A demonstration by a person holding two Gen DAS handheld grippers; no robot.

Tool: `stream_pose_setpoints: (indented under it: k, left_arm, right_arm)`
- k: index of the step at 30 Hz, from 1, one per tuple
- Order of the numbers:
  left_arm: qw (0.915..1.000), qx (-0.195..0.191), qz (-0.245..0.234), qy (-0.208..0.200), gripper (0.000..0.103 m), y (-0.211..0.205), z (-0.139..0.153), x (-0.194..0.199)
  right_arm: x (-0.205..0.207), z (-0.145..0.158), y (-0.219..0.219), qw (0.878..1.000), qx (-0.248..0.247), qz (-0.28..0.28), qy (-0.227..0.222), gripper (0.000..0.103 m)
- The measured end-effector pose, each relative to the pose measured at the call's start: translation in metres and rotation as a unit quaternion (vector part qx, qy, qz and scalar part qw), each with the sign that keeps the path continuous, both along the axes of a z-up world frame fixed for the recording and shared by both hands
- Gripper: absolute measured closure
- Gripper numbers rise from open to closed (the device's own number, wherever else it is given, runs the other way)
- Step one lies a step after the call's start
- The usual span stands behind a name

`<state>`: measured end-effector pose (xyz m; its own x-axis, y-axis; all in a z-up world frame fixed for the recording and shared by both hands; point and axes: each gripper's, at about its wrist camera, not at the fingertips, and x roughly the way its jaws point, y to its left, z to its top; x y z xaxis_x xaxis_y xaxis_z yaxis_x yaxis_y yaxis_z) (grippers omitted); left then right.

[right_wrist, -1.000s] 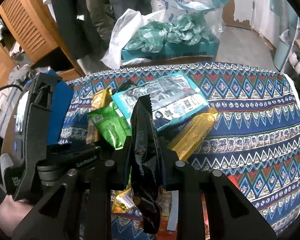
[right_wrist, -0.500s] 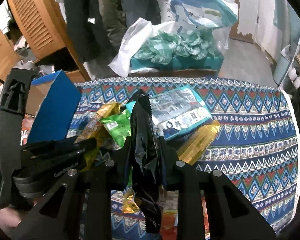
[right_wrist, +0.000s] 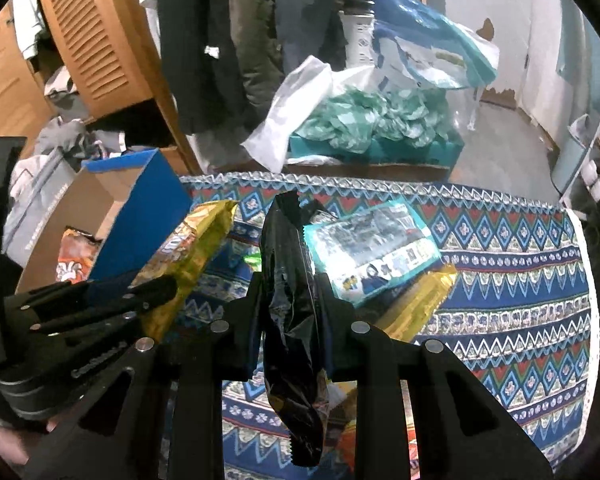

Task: Organize snacks
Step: 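Carry the yellow package and black bag over the cardboard box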

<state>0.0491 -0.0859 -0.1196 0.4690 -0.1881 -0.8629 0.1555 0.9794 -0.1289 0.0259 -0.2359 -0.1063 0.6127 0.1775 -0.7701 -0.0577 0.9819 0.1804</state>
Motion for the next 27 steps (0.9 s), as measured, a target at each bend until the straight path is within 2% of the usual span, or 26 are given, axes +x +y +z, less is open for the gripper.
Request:
stream_pose_setpoints:
  k: [17,27]
  left_arm:
    - [0.9965,-0.012,0.034,-0.075,0.072,0.061,0.059,-0.019]
    - [0.9918,-0.025,0.065,-0.108,0.072,0.11,0.082,-0.025]
  right_arm:
    - [0.005,0.043,0.054,0.999,0.002,0.036,-0.039,0.081]
    - [0.018,0.069,0.102,0.995,0.02,0.069,-0.064,0.081]
